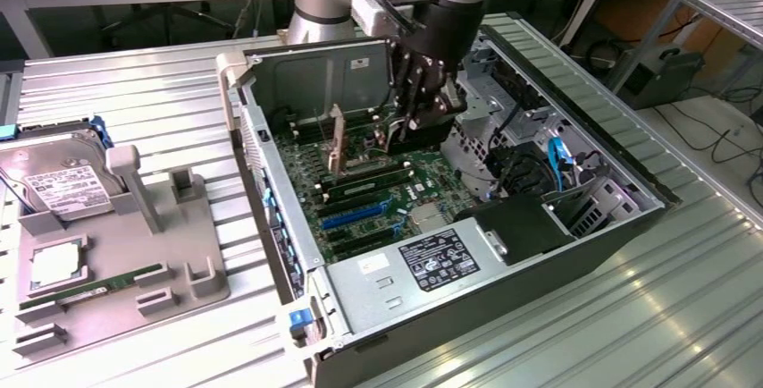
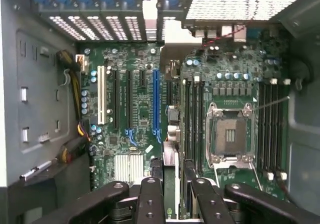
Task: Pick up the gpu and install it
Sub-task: 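Insert the gpu into the slot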
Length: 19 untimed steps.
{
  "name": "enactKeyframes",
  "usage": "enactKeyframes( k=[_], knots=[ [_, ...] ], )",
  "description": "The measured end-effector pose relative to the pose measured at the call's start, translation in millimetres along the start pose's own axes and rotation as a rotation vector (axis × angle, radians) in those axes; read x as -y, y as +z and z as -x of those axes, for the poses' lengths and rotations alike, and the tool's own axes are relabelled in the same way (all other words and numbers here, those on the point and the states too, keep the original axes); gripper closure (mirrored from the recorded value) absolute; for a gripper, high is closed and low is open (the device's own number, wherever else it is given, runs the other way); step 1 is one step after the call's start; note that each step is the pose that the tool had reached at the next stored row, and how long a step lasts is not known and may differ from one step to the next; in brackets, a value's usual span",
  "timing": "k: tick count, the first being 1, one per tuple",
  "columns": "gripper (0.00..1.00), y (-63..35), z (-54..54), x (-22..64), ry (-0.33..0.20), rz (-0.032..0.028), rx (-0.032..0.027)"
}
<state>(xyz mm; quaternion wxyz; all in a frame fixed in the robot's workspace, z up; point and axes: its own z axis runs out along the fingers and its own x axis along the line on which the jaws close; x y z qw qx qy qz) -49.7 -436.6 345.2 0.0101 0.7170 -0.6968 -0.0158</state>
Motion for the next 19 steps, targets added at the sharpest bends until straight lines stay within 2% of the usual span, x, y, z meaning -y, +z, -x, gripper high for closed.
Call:
enactKeyframes(
  k=[4, 8, 12, 13, 16, 19],
  knots=[
    [0.74, 7.2, -0.1, -2.7, -0.041, 0.0005, -0.0016],
    [0.74, 18.2, -2.1, -16.5, -0.041, 0.0005, -0.0016],
    [0.74, 24.8, -2.6, -29.6, -0.041, 0.0006, -0.0016],
    [0.74, 29.5, -2.6, -37.9, -0.041, 0.0015, -0.0015],
    [0.74, 33.6, -4.0, -44.5, -0.041, 0.0046, -0.0016],
    [0.74, 36.9, -8.2, -46.4, -0.041, 0.0118, -0.0010]
  ],
)
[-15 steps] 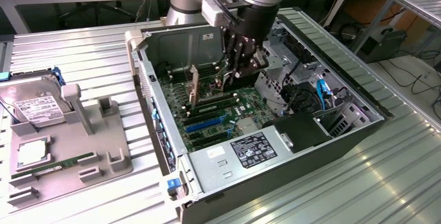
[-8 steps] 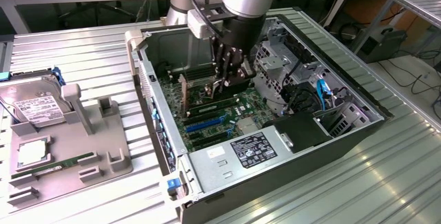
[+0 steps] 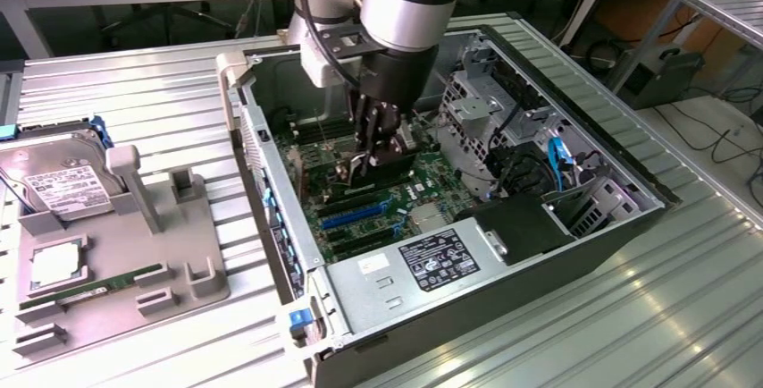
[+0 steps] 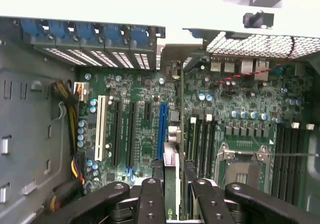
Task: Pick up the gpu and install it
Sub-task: 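Insert the gpu into the slot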
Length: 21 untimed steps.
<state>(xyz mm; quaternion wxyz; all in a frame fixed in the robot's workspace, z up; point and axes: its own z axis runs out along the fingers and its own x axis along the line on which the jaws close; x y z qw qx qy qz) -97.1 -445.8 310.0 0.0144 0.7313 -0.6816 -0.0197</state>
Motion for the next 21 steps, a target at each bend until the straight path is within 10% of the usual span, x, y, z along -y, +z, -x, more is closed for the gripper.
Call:
enactKeyframes(
  k=[21],
  knots=[
    [0.74, 21.3, -11.3, -1.1, 0.089, 0.0069, 0.0046]
  ],
)
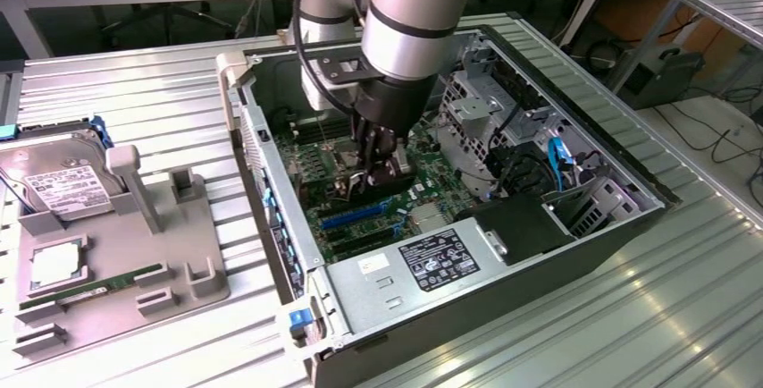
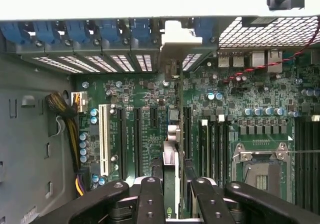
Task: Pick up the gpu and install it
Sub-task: 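Insert the gpu into the slot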
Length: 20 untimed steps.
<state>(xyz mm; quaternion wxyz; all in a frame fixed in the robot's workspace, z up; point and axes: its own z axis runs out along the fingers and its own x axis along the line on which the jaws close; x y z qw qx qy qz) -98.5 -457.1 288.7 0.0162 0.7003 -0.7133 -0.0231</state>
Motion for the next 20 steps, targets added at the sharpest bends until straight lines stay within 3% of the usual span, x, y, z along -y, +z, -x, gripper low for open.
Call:
enactKeyframes(
  k=[10, 20],
  knots=[
    [0.74, 9.9, -1.5, -1.9, -0.002, 0.0009, 0.0001],
    [0.74, 20.5, -1.7, -3.4, -0.003, -0.0030, 0.0000]
  ],
)
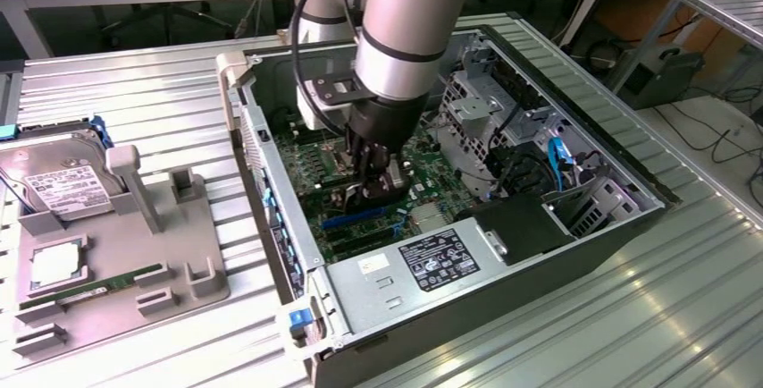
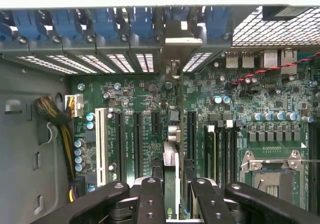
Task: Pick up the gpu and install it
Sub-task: 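Insert the gpu into the slot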
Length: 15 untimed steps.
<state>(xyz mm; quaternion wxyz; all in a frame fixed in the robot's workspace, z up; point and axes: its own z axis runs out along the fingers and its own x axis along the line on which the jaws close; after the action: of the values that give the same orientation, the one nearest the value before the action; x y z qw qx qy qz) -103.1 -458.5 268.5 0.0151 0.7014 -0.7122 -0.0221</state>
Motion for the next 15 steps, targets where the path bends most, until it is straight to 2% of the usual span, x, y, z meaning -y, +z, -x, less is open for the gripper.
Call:
enactKeyframes(
  k=[15],
  knots=[
    [0.74, 8.3, -0.2, -2.0, 0.000, 0.0004, 0.0008]
  ],
)
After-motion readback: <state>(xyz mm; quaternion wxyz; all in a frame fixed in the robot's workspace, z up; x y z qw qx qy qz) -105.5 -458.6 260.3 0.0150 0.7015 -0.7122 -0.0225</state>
